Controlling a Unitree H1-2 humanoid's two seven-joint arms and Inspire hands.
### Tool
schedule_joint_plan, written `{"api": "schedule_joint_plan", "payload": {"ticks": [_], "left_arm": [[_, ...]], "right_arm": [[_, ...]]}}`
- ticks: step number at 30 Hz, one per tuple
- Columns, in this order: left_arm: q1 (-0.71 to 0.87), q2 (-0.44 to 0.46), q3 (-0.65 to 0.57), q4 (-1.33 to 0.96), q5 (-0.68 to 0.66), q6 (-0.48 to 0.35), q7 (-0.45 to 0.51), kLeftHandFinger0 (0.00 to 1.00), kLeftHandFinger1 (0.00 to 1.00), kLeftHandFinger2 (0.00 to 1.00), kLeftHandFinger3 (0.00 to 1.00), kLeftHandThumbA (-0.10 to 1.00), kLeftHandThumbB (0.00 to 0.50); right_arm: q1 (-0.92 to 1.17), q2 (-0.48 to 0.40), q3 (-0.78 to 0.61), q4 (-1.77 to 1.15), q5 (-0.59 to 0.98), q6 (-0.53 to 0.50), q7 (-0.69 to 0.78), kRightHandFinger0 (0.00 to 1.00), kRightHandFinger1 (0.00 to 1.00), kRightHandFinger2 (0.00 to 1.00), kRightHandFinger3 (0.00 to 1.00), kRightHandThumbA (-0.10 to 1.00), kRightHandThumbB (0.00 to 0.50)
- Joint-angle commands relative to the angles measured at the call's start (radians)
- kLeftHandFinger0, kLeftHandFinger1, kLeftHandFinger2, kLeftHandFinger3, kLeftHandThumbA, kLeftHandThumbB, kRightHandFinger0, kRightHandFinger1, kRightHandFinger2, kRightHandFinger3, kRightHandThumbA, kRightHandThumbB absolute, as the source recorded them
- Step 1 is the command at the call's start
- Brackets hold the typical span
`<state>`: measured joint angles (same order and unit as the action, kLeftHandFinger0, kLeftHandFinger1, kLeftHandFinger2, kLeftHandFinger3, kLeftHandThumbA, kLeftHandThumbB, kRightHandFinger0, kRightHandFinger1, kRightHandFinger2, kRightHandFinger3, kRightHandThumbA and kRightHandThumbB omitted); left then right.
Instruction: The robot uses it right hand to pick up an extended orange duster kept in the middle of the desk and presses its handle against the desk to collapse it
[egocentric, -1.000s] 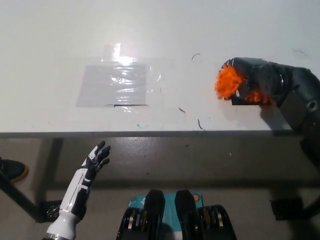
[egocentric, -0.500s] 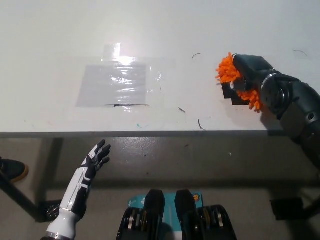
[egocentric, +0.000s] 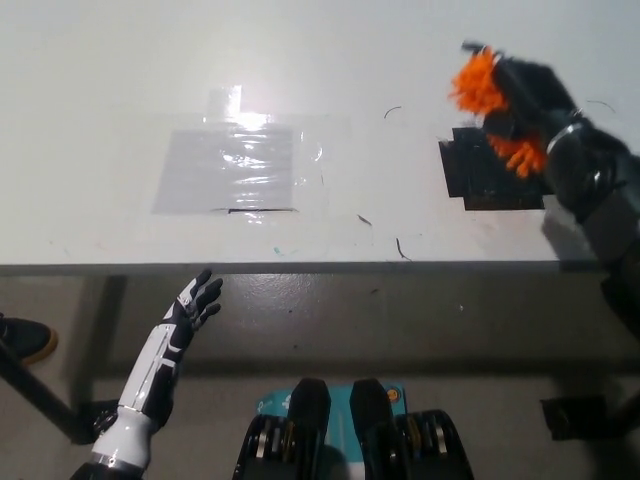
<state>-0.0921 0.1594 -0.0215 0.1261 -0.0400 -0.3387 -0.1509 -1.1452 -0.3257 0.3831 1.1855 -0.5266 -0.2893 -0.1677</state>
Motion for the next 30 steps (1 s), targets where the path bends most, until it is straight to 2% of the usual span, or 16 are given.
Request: {"api": "schedule_joint_plan", "payload": {"ticks": [1, 2, 4, 5, 7, 10, 11, 14, 16, 18, 19, 20, 21, 25, 28, 30], "left_arm": [[-0.014, 0.017, 0.007, -0.036, -0.016, -0.026, -0.013, 1.0, 1.0, 1.0, 1.0, 1.0, 0.082], [-0.012, 0.018, 0.007, -0.036, -0.017, -0.023, -0.014, 1.0, 1.0, 1.0, 1.0, 1.0, 0.082], [-0.009, 0.018, 0.008, -0.036, -0.017, -0.019, -0.014, 1.0, 1.0, 1.0, 1.0, 1.0, 0.074], [-0.009, 0.018, 0.008, -0.036, -0.017, -0.019, -0.014, 1.0, 1.0, 1.0, 1.0, 1.0, 0.074], [-0.005, 0.015, 0.008, -0.03, -0.018, -0.027, -0.013, 1.0, 1.0, 1.0, 1.0, 1.0, 0.065], [0.0, 0.015, 0.007, -0.033, -0.012, -0.027, -0.011, 1.0, 1.0, 1.0, 1.0, 1.0, 0.066], [0.0, 0.014, 0.008, -0.034, -0.011, -0.024, -0.009, 1.0, 1.0, 1.0, 1.0, 1.0, 0.073], [0.0, 0.013, 0.008, -0.033, -0.012, -0.025, -0.009, 1.0, 1.0, 1.0, 1.0, 1.0, 0.075], [-0.005, 0.012, 0.01, -0.025, -0.011, -0.027, -0.006, 1.0, 1.0, 1.0, 1.0, 1.0, 0.085], [-0.005, 0.012, 0.01, -0.025, -0.011, -0.027, -0.007, 1.0, 1.0, 1.0, 1.0, 1.0, 0.086], [0.001, 0.009, 0.005, -0.033, -0.009, -0.022, -0.009, 1.0, 1.0, 1.0, 1.0, 1.0, 0.086], [0.001, 0.01, 0.006, -0.033, -0.009, -0.026, -0.008, 1.0, 1.0, 1.0, 1.0, 1.0, 0.07], [0.001, 0.01, 0.006, -0.033, -0.008, -0.029, -0.008, 1.0, 1.0, 1.0, 1.0, 1.0, 0.062], [0.003, 0.012, 0.008, -0.035, -0.009, -0.03, -0.009, 1.0, 1.0, 1.0, 1.0, 1.0, 0.059], [0.0, 0.013, 0.011, -0.032, -0.01, -0.032, -0.008, 1.0, 1.0, 1.0, 1.0, 1.0, 0.069], [0.0, 0.013, 0.011, -0.031, -0.011, -0.031, -0.009, 1.0, 1.0, 1.0, 1.0, 1.0, 0.068]], "right_arm": [[-0.109, -0.054, -0.055, -0.09, 0.05, 0.009, 0.044, 0.02, 0.54, 0.9, 1.0, -0.1, 0.14], [-0.119, -0.098, -0.105, -0.295, 0.076, 0.108, 0.109, 0.0, 0.49, 0.84, 0.96, -0.1, 0.137], [-0.133, -0.148, -0.159, -0.512, 0.109, 0.195, 0.187, 0.0, 0.42, 0.78, 0.92, -0.1, 0.141], [-0.132, -0.151, -0.165, -0.534, 0.11, 0.205, 0.196, 0.0, 0.42, 0.78, 0.92, -0.1, 0.141], [-0.17, -0.174, -0.206, -0.63, 0.133, 0.292, 0.245, 0.0, 0.42, 0.78, 0.91, -0.1, 0.136], [-0.238, -0.204, -0.239, -0.691, 0.149, 0.317, 0.285, 0.0, 0.42, 0.8, 0.95, -0.1, 0.142], [-0.265, -0.204, -0.25, -0.697, 0.153, 0.334, 0.29, 0.0, 0.39, 0.77, 0.92, -0.1, 0.128], [-0.277, -0.201, -0.264, -0.716, 0.15, 0.356, 0.302, 0.0, 0.38, 0.76, 0.9, -0.1, 0.125], [-0.325, -0.172, -0.298, -0.706, 0.16, 0.341, 0.243, 0.0, 0.38, 0.76, 0.88, -0.1, 0.134], [-0.322, -0.17, -0.305, -0.714, 0.156, 0.349, 0.251, 0.0, 0.38, 0.76, 0.88, -0.1, 0.137], [-0.311, -0.113, -0.345, -0.713, 0.173, 0.317, 0.153, 0.0, 0.38, 0.76, 0.88, -0.1, 0.143], [-0.302, -0.083, -0.359, -0.677, 0.189, 0.258, 0.107, 0.0, 0.35, 0.72, 0.83, -0.1, 0.132], [-0.291, -0.059, -0.37, -0.668, 0.182, 0.238, 0.077, 0.0, 0.35, 0.72, 0.83, -0.1, 0.132], [-0.288, -0.045, -0.39, -0.668, 0.168, 0.232, 0.075, 0.0, 0.34, 0.72, 0.83, -0.1, 0.131], [-0.302, 0.042, -0.426, -0.512, 0.159, 0.114, -0.124, 0.0, 0.35, 0.74, 0.82, -0.1, 0.121], [-0.307, 0.047, -0.431, -0.489, 0.157, 0.095, -0.145, 0.0, 0.34, 0.74, 0.8, -0.1, 0.118]]}}
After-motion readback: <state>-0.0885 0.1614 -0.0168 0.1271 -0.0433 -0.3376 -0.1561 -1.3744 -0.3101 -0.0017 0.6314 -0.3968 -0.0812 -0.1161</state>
